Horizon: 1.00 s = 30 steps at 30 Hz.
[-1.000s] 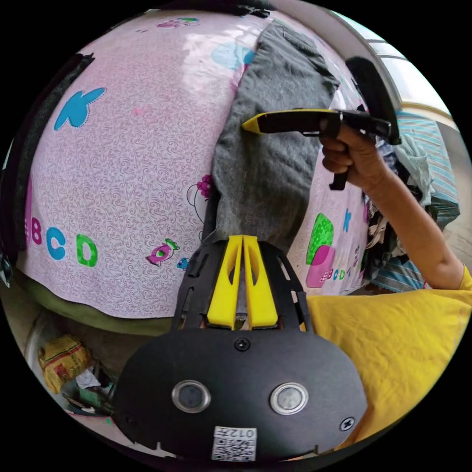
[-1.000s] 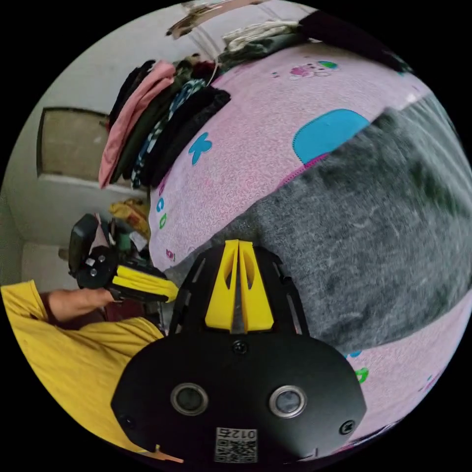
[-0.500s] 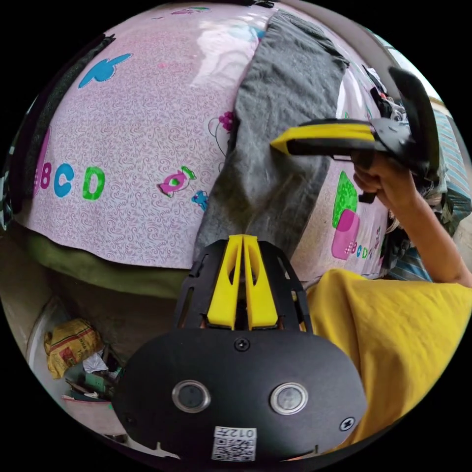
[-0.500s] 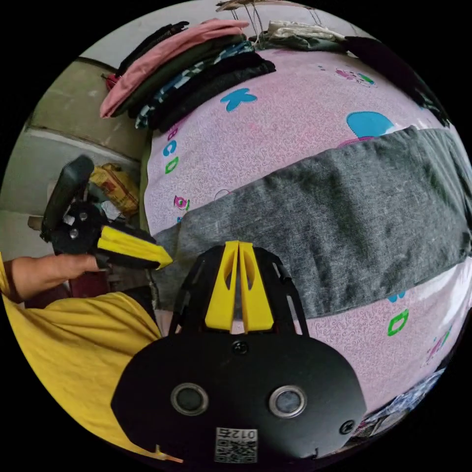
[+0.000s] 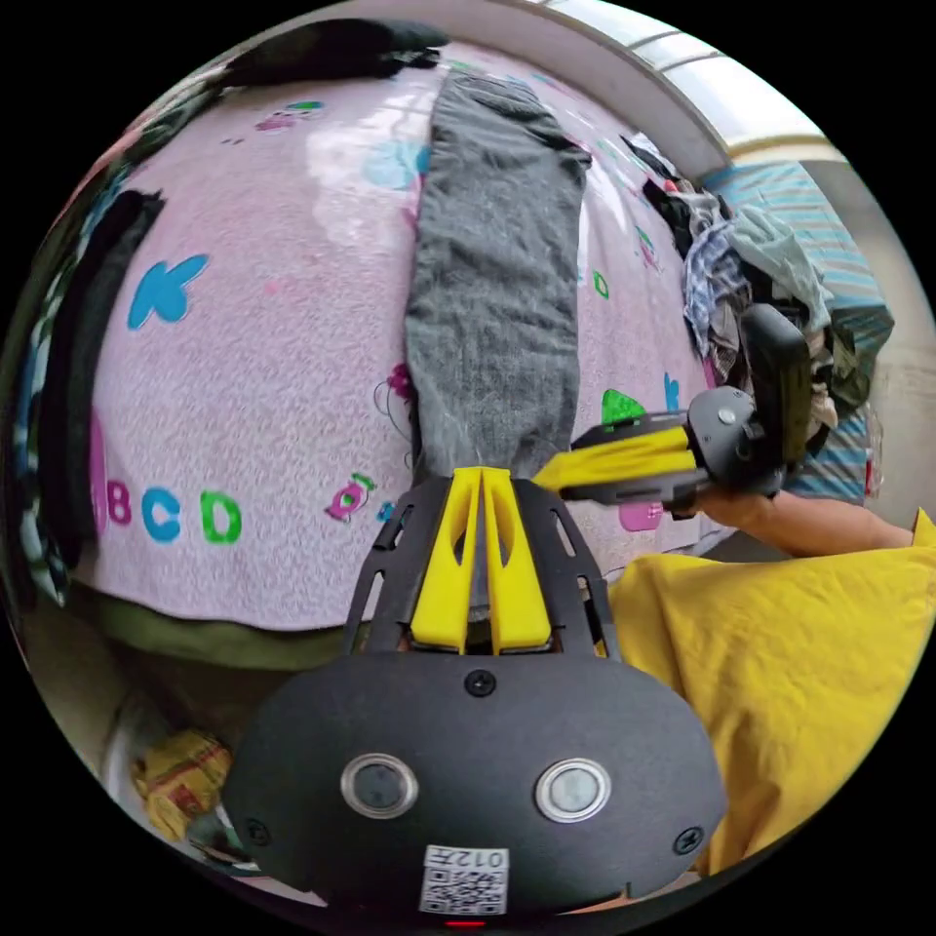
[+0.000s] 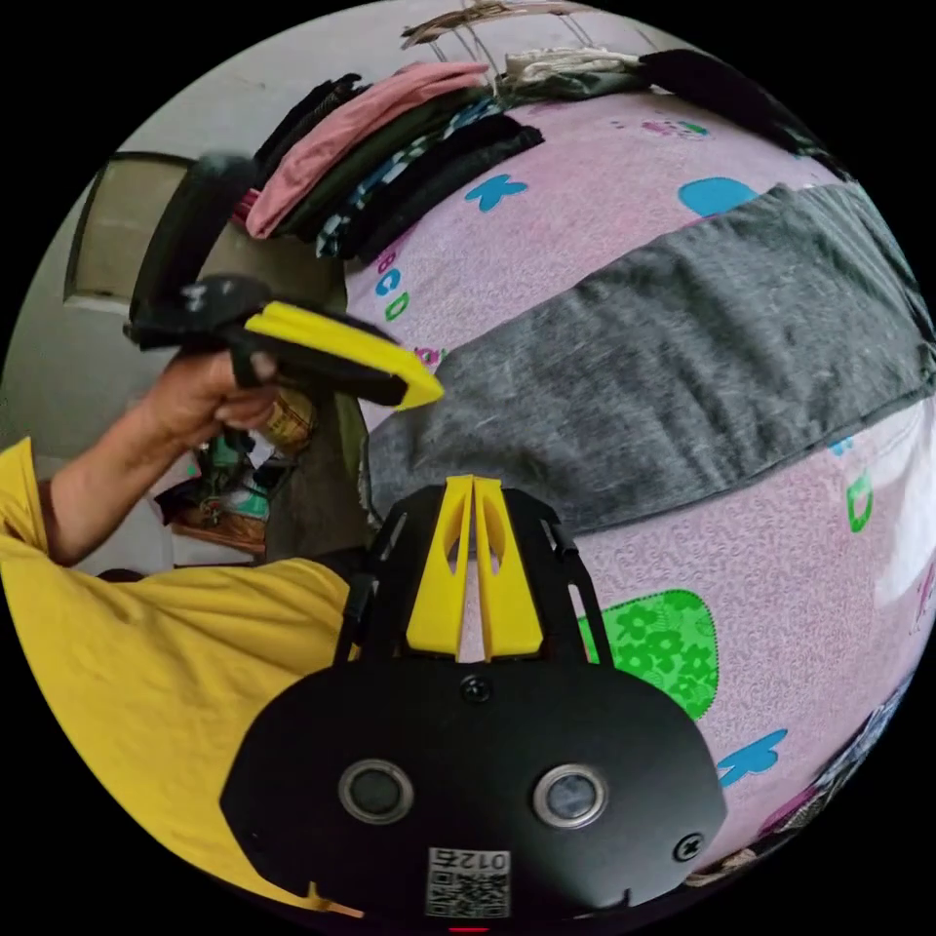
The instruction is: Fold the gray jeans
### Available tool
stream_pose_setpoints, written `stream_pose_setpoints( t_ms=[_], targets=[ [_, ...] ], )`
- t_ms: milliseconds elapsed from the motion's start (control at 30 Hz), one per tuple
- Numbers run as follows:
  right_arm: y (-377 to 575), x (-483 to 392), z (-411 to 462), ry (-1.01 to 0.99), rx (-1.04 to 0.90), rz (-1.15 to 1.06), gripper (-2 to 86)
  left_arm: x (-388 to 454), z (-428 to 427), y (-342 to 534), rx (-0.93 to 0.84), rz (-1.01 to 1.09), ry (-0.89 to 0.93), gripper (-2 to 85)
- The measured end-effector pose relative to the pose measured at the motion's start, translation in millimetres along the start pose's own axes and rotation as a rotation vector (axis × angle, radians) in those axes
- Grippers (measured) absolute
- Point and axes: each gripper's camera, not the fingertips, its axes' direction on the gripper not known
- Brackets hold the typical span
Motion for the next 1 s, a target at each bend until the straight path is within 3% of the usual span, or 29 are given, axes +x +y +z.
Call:
stream_pose_setpoints(
  t_ms=[167, 300, 433, 533, 633, 800, 900, 1000],
  targets=[
    [8, -15, 36, 0.05, -0.156, -0.056, 0.0, -2, 34, -30, -0.176, 0.046, -0.128, 0.0],
    [12, -9, 33, -0.02, -0.243, -0.062, 0.0, -19, 28, -24, -0.155, -0.082, -0.013, 0.0],
    [12, -19, 25, -0.034, -0.104, -0.108, 0.0, -15, -2, -15, -0.014, -0.058, 0.074, 0.0],
    [5, -31, 47, -0.086, -0.124, -0.14, 0.0, -12, 7, -17, -0.121, -0.04, 0.0, 0.0],
    [7, -43, 71, -0.001, -0.194, -0.179, 0.0, -12, 19, -4, -0.2, -0.057, -0.118, -0.1],
    [11, -43, 85, -0.104, -0.343, -0.208, -0.1, -25, 27, 26, -0.208, -0.16, -0.031, -0.1],
    [14, -40, 67, -0.12, -0.231, -0.188, -0.1, -21, 23, 34, -0.228, -0.168, -0.077, -0.1],
    [17, -29, 42, -0.079, -0.041, -0.083, -0.1, -7, 3, 28, -0.09, -0.119, -0.057, 0.0]
  ],
)
